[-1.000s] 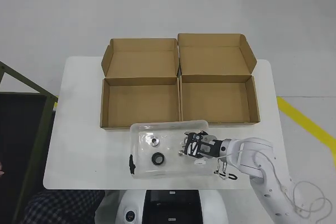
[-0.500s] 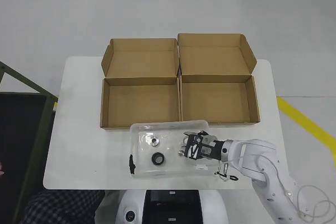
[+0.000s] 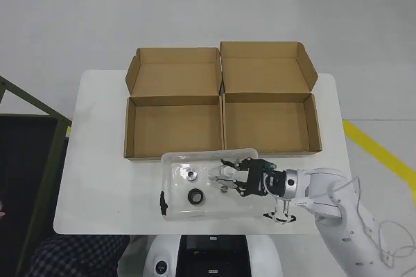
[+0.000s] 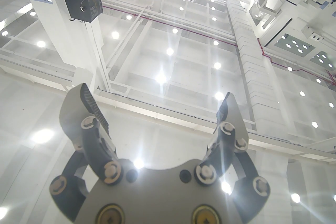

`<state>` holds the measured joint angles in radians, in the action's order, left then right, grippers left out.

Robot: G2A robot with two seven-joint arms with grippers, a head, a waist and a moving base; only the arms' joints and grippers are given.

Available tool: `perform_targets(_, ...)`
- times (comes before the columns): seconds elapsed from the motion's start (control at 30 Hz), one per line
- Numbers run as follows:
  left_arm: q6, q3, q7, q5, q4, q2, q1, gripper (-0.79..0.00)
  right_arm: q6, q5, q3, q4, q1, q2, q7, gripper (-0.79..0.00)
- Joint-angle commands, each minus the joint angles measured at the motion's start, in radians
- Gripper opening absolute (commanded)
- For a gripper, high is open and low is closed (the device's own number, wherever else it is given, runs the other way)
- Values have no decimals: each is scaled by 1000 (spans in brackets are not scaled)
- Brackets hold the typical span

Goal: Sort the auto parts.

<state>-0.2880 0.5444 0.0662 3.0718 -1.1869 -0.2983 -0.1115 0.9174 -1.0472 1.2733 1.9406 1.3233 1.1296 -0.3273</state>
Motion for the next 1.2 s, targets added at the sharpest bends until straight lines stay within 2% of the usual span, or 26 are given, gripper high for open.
perform_targets(0.0,0,0,0,0,0,0,0,0,-2,41,7,-11,-8,0,27,-785)
perform_targets(0.2,0,0,0,0,0,0,0,0,-22,159,37,-27,-25,-3,82,-785)
perform_targets(0.63,0,0,0,0,0,0,0,0,-126,334,51,-85,-59,-11,14,-785)
perform_targets(0.93,0,0,0,0,0,0,0,0,-146,401,61,-114,-74,-16,-7,-785)
perform_targets(1.17,0,0,0,0,0,0,0,0,-167,397,59,-107,-82,-18,-7,-785)
